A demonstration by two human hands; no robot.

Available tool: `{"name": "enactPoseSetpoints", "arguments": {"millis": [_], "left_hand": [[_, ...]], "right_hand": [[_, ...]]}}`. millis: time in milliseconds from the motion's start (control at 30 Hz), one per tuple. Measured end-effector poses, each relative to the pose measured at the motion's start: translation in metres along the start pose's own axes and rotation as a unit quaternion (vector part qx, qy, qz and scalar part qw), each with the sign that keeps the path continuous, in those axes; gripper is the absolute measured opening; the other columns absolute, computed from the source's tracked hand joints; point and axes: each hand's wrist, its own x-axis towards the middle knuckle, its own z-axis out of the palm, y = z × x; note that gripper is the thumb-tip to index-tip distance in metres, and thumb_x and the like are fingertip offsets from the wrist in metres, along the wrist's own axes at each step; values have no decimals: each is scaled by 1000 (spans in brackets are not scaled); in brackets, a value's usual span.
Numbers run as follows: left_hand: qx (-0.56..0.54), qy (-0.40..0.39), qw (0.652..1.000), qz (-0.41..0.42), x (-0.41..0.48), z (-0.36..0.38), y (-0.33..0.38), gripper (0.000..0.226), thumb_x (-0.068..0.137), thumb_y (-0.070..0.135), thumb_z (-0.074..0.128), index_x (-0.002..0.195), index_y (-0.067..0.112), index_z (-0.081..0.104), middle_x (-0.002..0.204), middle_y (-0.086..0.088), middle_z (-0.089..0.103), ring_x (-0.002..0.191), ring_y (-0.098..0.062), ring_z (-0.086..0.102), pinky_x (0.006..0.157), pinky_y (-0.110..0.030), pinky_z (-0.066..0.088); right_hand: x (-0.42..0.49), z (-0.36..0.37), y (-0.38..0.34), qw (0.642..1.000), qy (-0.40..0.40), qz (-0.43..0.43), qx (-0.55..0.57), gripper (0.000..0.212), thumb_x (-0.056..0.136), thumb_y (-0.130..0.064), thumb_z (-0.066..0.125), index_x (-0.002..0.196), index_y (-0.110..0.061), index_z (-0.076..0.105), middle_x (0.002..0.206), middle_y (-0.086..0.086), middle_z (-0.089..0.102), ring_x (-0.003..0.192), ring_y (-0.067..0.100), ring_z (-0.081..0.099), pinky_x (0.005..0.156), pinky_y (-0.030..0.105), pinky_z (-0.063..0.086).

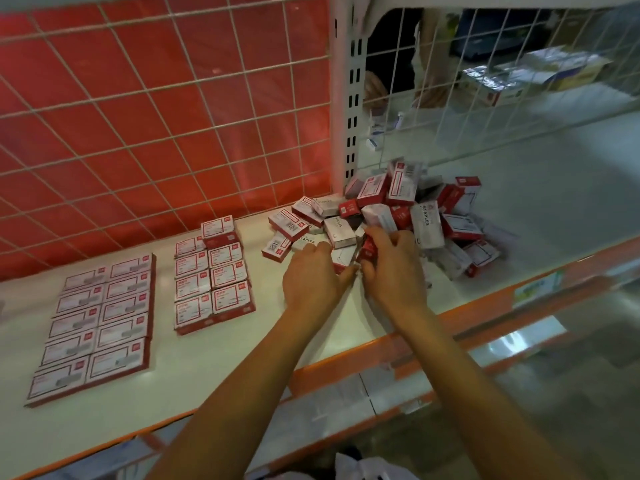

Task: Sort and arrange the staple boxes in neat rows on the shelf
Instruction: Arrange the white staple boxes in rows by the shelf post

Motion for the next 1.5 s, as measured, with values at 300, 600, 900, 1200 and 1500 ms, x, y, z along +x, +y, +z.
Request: {"name": "enactPoseSetpoints", "arguments": {"millis": [300,600,900,1200,1500], "left_hand": [[-79,-13,997,6,-23,-14,-14,40,83,45,67,117,24,66,112,1,69,97,-16,64,67,-26,53],[-91,16,996,5,-41,-47,-49,42,81,38,73,120,24,66,120,0,65,103,-16,59,66,-16,39],[-133,47,990,-7,-52,-85,-87,40,80,30,75,118,25,67,115,0,67,100,-15,57,79,-36,52],[-134,42,988,-58,-55,-106,-129,51,79,35,75,127,28,61,127,0,61,110,-17,60,82,-32,56],[-125,48,988,-82,-59,-123,-166,51,81,25,74,129,20,59,130,-2,59,116,-19,57,81,-26,52]], "right_hand": [[-5,-1,6,996,25,-22,80,50,78,-6,71,123,-10,48,120,14,49,109,29,46,80,27,32],[-18,10,-6,983,-39,-21,175,49,75,-16,79,118,-13,54,116,3,49,107,18,50,86,23,42],[-24,14,-48,947,-82,13,311,47,74,1,74,108,-24,53,117,1,58,95,5,58,77,11,50],[-16,32,-82,946,-121,9,300,52,79,4,69,125,-16,58,129,3,48,97,8,57,90,24,51],[-10,52,-120,960,-128,6,251,49,80,-16,74,126,-20,57,127,0,57,106,13,55,90,32,50]]}}
